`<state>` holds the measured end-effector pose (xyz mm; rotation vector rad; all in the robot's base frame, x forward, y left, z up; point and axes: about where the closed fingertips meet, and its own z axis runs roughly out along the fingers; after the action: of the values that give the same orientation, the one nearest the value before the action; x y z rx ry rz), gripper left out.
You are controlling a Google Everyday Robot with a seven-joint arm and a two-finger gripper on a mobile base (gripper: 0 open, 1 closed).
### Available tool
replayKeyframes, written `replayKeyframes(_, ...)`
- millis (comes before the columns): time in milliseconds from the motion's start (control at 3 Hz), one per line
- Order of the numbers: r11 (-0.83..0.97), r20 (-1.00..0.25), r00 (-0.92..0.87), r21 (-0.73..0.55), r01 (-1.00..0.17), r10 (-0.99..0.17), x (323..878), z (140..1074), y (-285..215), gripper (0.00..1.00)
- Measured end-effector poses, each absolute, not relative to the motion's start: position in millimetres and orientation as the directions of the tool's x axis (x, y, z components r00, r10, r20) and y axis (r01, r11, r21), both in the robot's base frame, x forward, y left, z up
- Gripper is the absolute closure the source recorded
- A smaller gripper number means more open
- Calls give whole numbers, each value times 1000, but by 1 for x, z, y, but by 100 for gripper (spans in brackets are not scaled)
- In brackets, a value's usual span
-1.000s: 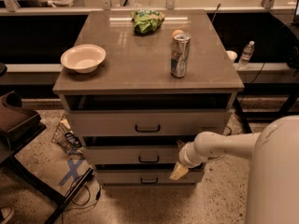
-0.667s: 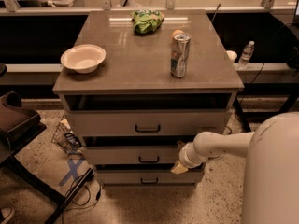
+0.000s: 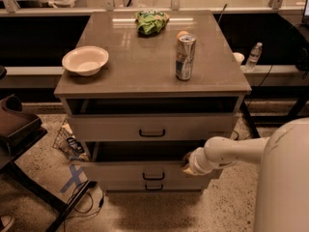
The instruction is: Open middle drawer
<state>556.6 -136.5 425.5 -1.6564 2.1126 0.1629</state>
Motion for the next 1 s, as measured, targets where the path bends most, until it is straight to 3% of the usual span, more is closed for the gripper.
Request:
replayKeyframes(333, 272, -414, -179, -179, -945, -893, 557, 432, -137, 100)
replayKeyframes(1000, 263, -410, -185, -142, -954, -893, 534, 437, -142, 100)
